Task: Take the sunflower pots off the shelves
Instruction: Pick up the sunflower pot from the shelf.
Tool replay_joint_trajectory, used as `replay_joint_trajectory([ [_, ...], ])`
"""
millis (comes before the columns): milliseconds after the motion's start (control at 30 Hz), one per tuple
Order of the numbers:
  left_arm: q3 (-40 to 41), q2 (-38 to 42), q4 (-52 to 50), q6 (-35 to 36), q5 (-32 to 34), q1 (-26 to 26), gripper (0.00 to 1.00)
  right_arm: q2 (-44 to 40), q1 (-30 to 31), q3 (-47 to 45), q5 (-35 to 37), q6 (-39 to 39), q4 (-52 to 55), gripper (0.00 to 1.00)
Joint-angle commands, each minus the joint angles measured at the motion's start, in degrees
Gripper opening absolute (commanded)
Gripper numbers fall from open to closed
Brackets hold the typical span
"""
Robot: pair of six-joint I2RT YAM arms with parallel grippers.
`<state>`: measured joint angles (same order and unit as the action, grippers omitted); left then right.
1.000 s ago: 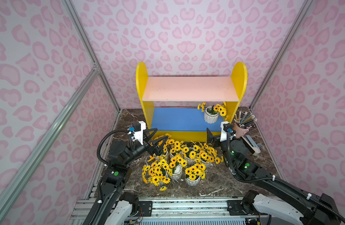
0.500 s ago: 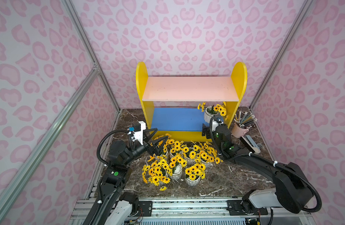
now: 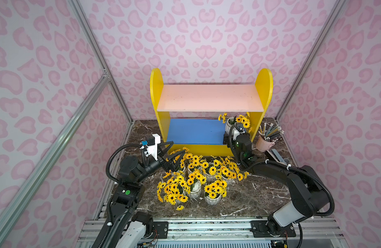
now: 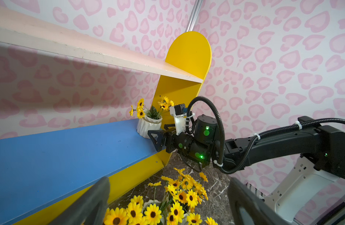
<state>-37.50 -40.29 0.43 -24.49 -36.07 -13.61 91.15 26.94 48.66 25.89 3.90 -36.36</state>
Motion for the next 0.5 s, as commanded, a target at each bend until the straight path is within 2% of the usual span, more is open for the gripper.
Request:
replay_joint_trajectory([
  [0, -0.2, -0.1, 0.7, 0.6, 0.5, 0.0, 0.96, 1.7, -0.1, 0.9, 0.9, -2.5, -7.0, 0.99],
  [100, -0.1, -0.2, 0.8, 0.6, 0.6, 0.0, 0.96, 3.1, -0.5, 0.3, 1.1, -4.2, -11.8, 0.99],
  [467, -0.2, -0.8, 0.6, 0.8, 0.9, 0.1, 0.96, 6.9, -2.2, 1.8, 0.2, -5.5, -16.8, 0.99],
])
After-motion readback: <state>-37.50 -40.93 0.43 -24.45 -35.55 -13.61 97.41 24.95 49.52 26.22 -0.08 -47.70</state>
